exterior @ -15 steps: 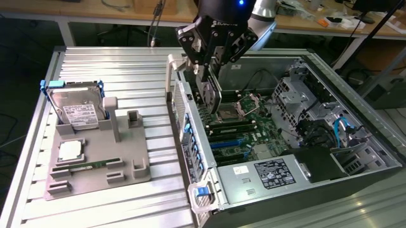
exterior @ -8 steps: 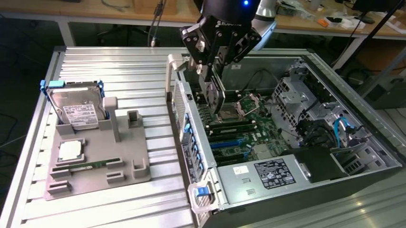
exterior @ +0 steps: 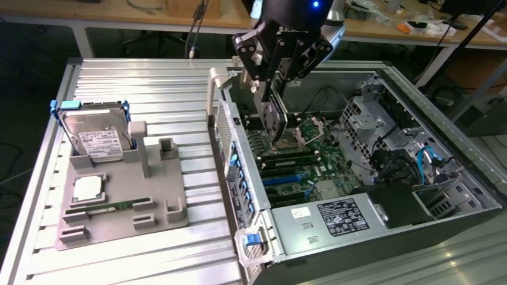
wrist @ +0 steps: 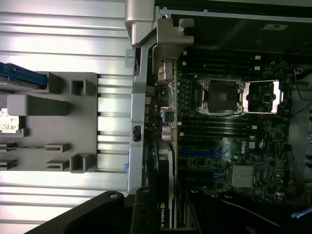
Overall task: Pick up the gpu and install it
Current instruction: 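Pick up the gpu and move the gpu toward the slot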
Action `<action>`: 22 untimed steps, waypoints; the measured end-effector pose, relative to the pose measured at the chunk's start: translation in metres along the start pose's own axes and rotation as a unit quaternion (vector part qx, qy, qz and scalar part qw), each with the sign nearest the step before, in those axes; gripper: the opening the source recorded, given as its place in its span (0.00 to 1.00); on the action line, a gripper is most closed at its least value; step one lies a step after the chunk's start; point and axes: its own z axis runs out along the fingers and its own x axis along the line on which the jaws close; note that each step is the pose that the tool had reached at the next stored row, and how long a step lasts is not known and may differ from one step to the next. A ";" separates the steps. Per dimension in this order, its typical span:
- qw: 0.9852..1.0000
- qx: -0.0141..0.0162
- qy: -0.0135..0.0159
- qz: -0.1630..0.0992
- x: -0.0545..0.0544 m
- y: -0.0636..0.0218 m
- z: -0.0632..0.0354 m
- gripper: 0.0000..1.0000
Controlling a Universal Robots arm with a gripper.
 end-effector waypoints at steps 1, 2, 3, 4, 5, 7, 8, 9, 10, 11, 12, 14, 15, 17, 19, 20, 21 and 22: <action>1.000 0.000 0.000 0.000 -0.001 0.0000 0.0000 0.27; 1.000 0.000 0.000 0.000 -0.002 -0.0001 0.0001 0.27; 1.000 0.000 0.000 0.000 -0.003 -0.0001 0.0000 0.27; 1.000 0.000 0.000 0.000 -0.004 -0.0002 0.0001 0.27; 1.000 0.000 0.000 0.000 -0.005 -0.0002 0.0001 0.27; 1.000 0.000 0.000 0.000 -0.007 -0.0003 0.0001 0.27; 1.000 0.000 0.000 0.000 -0.008 -0.0004 0.0001 0.27; 1.000 0.000 0.000 0.000 -0.009 -0.0004 0.0001 0.27; 1.000 0.000 0.000 0.000 -0.010 -0.0004 0.0002 0.27; 1.000 0.000 0.000 0.000 -0.011 -0.0005 0.0002 0.27; 1.000 0.000 0.000 0.000 -0.012 -0.0005 0.0002 0.27; 1.000 0.000 0.000 0.000 -0.015 -0.0007 0.0002 0.27; 1.000 0.000 0.000 0.000 -0.017 -0.0007 0.0003 0.27; 1.000 0.000 0.000 0.000 -0.019 -0.0008 0.0003 0.27; 1.000 0.000 0.000 0.000 -0.021 -0.0009 0.0003 0.27; 1.000 0.000 0.000 0.000 -0.021 -0.0010 0.0004 0.27; 1.000 0.000 0.000 0.000 -0.023 -0.0010 0.0004 0.27; 1.000 0.000 0.000 -0.001 -0.024 -0.0010 0.0003 0.27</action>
